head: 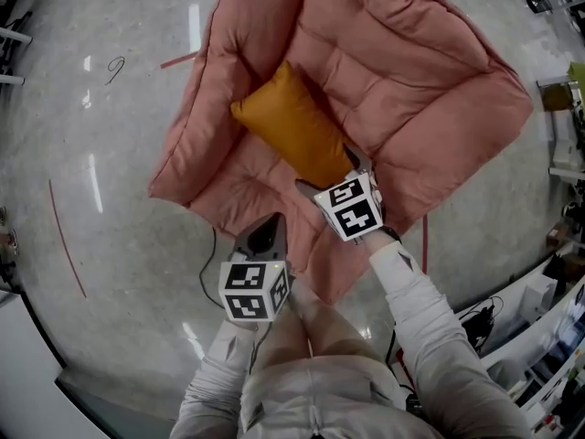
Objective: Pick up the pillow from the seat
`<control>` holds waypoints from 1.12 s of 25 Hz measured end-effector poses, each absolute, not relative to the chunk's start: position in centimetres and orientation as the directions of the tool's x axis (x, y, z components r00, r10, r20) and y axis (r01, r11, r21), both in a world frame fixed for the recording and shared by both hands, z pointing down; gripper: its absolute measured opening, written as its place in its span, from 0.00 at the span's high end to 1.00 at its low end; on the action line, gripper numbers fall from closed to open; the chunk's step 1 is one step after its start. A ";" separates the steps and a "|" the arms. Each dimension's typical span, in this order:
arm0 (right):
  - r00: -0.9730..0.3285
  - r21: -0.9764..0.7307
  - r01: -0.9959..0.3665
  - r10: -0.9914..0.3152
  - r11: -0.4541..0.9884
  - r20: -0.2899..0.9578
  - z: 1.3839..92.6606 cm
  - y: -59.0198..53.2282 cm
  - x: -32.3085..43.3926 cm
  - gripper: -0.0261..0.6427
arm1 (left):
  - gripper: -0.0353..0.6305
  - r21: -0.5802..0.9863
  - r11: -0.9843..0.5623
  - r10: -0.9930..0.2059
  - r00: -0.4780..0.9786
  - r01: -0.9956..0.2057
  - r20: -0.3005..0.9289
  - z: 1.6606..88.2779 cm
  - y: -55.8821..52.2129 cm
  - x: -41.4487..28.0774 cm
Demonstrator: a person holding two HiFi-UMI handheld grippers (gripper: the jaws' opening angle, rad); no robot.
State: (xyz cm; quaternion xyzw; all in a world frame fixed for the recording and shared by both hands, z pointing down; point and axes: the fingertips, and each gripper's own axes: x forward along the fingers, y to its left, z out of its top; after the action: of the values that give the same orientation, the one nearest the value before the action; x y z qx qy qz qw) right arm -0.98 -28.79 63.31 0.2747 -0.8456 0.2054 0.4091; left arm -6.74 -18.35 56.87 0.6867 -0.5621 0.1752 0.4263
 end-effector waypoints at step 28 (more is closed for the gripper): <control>-0.330 0.047 -0.561 -0.275 0.827 0.903 77.4 -34.0 -2.6 0.10 | 0.94 0.389 0.033 -0.554 0.307 -0.921 0.774 62.8 -17.7 -8.2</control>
State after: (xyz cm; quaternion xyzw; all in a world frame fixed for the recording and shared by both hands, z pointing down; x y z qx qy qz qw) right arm -2.64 -33.97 77.38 0.2600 -0.8036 0.1383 0.5173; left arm -8.20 -17.71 62.81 0.6660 -0.5537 0.1998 0.4582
